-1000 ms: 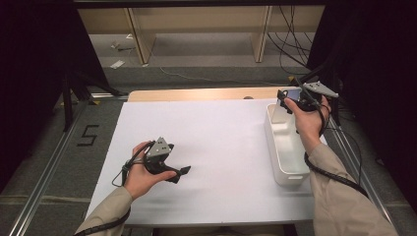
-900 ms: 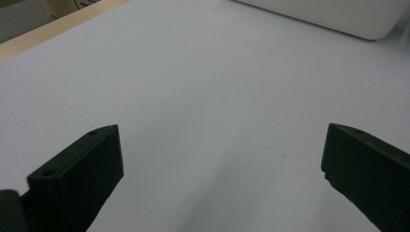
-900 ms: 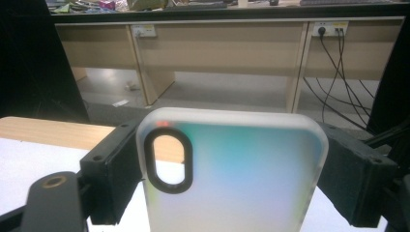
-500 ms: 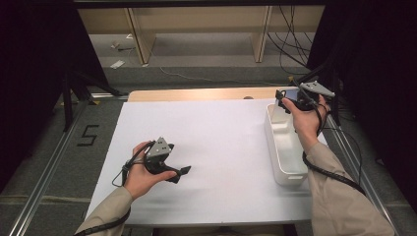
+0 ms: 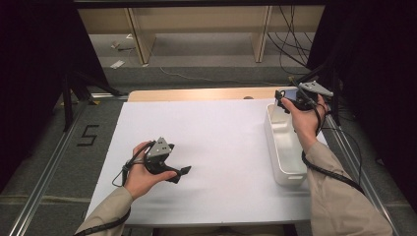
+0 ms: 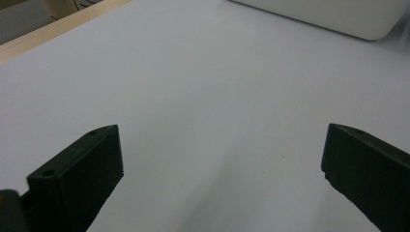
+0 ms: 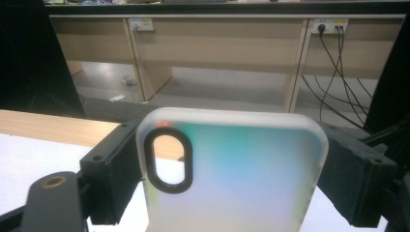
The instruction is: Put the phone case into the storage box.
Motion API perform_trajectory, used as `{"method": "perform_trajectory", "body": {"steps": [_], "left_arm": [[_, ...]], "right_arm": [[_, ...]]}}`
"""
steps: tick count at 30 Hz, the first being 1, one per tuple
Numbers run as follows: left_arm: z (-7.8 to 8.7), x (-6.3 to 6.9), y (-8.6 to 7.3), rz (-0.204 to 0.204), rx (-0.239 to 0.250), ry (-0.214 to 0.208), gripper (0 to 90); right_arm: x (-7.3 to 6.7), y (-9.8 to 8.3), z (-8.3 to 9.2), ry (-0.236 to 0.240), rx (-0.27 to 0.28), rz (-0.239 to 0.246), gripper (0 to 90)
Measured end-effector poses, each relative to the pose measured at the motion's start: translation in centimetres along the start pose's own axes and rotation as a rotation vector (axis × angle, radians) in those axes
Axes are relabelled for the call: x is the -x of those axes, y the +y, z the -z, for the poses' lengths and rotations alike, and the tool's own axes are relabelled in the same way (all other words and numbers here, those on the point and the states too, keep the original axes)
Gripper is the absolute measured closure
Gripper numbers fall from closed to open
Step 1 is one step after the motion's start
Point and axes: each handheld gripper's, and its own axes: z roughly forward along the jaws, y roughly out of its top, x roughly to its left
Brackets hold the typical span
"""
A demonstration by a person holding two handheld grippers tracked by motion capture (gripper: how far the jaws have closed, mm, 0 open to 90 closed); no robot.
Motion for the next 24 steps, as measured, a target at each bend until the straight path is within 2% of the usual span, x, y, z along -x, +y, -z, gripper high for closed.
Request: {"method": "perform_trajectory", "body": {"steps": [24], "left_arm": [[-0.01,-0.01,0.00,-0.002,0.002,-0.001,0.4]], "right_arm": [[-0.18,-0.22,-0.74,-0.009,-0.010,0.019,18.0]]}}
